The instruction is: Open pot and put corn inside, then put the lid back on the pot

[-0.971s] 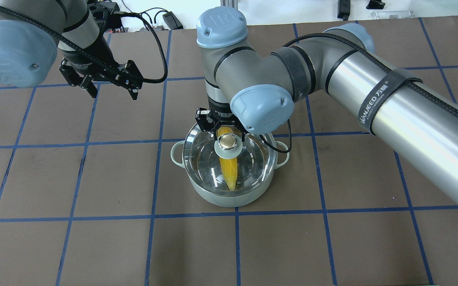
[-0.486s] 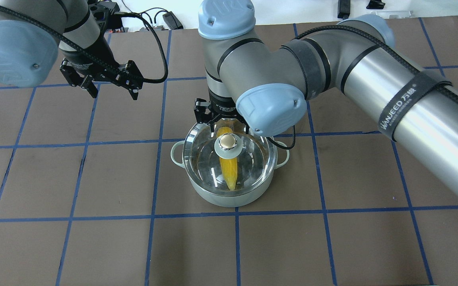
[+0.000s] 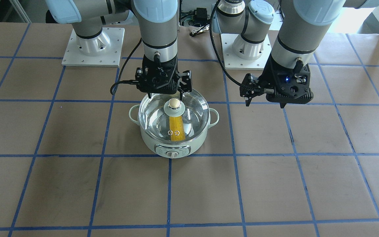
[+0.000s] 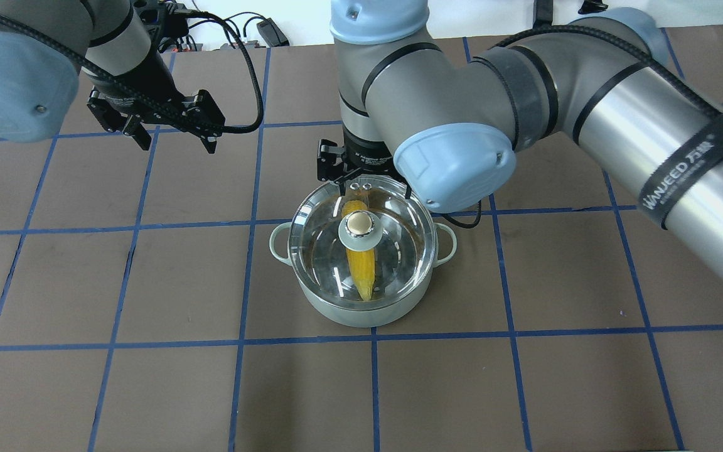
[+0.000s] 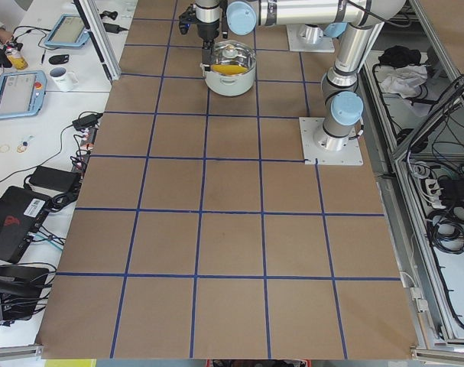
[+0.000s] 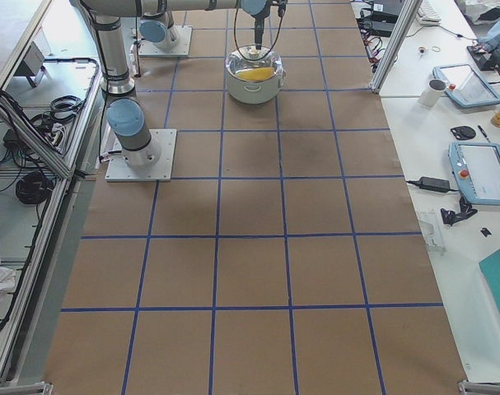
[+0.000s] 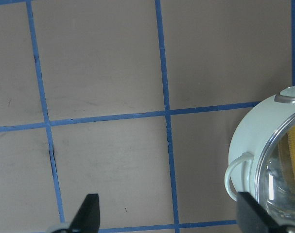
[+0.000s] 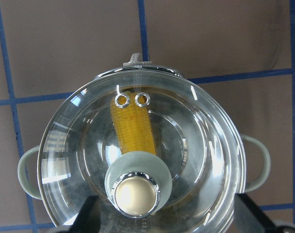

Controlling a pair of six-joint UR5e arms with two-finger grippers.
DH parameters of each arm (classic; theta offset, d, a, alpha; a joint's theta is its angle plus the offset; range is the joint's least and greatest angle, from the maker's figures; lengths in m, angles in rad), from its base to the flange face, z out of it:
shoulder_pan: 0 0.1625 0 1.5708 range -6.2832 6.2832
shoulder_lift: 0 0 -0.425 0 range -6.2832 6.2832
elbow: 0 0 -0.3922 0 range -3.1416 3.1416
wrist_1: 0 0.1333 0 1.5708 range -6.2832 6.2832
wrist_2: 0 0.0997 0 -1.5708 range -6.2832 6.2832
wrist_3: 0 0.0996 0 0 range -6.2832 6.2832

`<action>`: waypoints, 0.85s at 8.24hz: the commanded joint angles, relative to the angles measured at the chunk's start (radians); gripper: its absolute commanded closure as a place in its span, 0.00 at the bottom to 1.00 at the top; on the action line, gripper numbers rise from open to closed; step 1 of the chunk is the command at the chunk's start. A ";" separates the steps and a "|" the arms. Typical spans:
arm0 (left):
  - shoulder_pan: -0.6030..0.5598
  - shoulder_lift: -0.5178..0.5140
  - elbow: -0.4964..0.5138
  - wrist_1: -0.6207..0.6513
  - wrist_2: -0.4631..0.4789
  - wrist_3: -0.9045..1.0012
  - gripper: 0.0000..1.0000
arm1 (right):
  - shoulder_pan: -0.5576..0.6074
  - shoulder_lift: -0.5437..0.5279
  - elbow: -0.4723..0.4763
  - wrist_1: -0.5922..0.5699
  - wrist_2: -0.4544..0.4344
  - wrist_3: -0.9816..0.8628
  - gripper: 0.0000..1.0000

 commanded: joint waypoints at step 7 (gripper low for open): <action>0.004 0.048 -0.008 -0.006 0.000 0.001 0.00 | -0.351 -0.218 -0.003 0.189 -0.046 -0.368 0.00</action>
